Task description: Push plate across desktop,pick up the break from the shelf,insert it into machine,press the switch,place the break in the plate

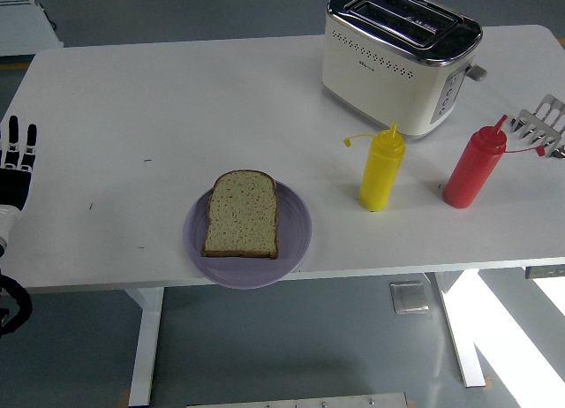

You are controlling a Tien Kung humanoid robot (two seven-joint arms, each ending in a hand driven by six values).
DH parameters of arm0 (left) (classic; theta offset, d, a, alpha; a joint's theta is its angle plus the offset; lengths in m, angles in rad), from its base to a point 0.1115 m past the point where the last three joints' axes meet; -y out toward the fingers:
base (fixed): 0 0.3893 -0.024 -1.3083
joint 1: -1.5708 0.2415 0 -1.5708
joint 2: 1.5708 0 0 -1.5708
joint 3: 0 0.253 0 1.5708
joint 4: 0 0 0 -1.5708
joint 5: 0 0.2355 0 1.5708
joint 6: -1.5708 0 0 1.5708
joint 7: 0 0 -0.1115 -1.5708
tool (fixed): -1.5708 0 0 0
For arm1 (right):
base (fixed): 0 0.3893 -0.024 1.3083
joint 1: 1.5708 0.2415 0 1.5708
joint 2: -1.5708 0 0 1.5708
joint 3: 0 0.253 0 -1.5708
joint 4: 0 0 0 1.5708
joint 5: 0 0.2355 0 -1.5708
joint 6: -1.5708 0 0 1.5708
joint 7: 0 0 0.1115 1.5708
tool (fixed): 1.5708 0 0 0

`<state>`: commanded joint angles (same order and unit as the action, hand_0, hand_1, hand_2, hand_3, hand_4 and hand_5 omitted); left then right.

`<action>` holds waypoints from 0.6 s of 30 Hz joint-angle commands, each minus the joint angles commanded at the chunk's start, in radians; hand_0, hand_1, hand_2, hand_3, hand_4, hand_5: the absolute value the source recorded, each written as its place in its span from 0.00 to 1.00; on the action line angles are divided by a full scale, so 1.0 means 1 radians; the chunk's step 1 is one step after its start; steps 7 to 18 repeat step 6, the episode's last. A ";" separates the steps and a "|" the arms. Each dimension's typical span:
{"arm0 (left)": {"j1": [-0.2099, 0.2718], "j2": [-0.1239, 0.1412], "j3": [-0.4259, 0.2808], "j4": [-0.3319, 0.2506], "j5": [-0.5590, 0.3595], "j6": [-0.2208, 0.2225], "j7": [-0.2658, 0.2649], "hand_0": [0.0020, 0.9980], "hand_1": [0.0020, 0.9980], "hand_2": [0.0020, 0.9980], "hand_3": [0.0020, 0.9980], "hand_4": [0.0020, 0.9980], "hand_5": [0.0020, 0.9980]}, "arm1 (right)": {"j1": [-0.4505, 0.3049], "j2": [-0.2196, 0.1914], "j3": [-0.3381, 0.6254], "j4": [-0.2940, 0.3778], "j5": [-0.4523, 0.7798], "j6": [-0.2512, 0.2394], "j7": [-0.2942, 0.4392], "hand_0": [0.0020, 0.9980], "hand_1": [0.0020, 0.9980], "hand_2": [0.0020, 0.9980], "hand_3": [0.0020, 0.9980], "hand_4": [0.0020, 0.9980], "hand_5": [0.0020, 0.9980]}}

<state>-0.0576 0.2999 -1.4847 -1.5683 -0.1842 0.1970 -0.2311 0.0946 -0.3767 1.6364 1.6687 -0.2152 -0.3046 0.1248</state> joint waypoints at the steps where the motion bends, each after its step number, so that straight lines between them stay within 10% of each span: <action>1: 0.000 0.000 0.000 -0.001 0.000 0.000 0.000 0.75 0.67 0.61 0.60 0.72 1.00 | 0.000 0.000 0.000 0.000 0.000 0.000 0.000 0.78 0.71 0.69 0.66 0.74 0.52; 18: 0.003 -0.001 -0.005 -0.010 -0.005 -0.003 0.000 0.75 0.67 0.61 0.60 0.72 1.00 | 0.000 -0.001 -0.001 -0.005 0.004 0.000 0.001 0.78 0.71 0.69 0.66 0.74 0.52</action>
